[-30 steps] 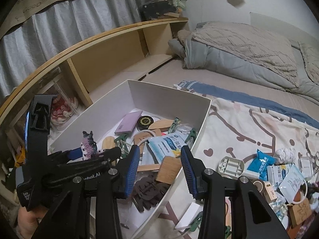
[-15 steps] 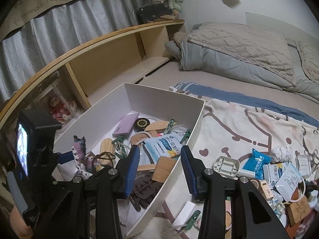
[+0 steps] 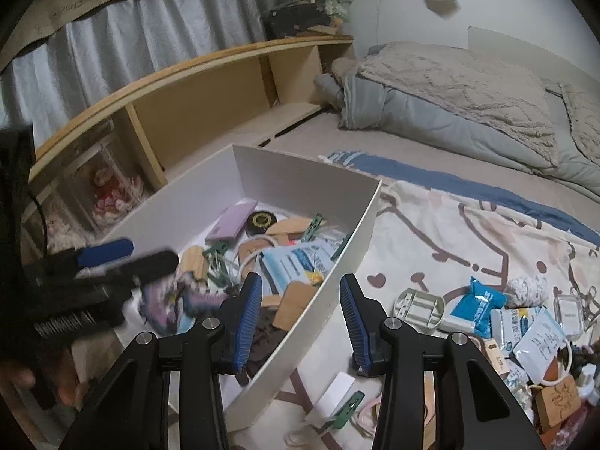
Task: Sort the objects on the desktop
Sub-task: 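Press the crocheted strip down into the white box with the left tool, then withdraw both open tools from the white box toward the pile on the bed, then move both tools over the pile and lower them toward the items, then position the left tool over a green clothespin while the right tool approaches the black round tin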
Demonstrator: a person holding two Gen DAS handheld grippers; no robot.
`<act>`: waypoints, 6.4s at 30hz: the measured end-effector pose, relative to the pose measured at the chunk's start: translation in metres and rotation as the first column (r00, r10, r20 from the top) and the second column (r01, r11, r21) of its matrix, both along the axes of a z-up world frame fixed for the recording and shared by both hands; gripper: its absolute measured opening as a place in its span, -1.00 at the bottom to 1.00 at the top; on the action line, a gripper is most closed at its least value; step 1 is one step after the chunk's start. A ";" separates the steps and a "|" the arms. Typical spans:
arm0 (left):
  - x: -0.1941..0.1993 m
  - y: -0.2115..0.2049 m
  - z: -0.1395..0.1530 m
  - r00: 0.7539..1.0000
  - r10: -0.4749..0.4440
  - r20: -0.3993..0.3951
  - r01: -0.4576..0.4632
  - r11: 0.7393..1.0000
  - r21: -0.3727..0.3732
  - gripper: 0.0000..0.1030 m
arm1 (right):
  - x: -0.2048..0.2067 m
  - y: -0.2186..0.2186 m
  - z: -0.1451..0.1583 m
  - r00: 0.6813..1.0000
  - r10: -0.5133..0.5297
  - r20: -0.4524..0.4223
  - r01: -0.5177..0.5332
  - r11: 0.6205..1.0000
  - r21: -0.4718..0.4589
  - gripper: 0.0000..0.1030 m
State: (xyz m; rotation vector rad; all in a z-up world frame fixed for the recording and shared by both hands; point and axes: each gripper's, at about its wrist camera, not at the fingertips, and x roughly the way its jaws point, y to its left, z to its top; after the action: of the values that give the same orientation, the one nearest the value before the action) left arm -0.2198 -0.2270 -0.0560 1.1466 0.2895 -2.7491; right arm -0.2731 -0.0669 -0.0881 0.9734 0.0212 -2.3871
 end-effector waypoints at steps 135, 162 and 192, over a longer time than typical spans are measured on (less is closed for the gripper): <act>0.042 0.234 -0.020 0.923 -0.262 -0.282 0.221 0.961 -0.169 0.99 | 0.099 0.326 -0.042 0.766 -0.590 -0.254 0.623 0.778 0.073 1.00; 0.074 0.229 -0.095 0.979 -0.204 -0.009 0.201 0.973 -0.114 0.99 | 0.072 0.341 -0.114 0.785 -0.619 -0.016 0.595 0.746 0.298 1.00; 0.086 0.210 -0.159 0.973 -0.101 0.209 0.123 0.988 -0.095 1.00 | 0.064 0.328 -0.135 0.825 -0.550 0.131 0.510 0.824 0.246 1.00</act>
State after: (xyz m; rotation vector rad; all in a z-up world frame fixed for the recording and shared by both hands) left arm -0.1340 -0.0169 -0.2152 1.4412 0.0524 -2.6721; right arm -0.2092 0.2607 -0.2233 1.4708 -0.1001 -2.8190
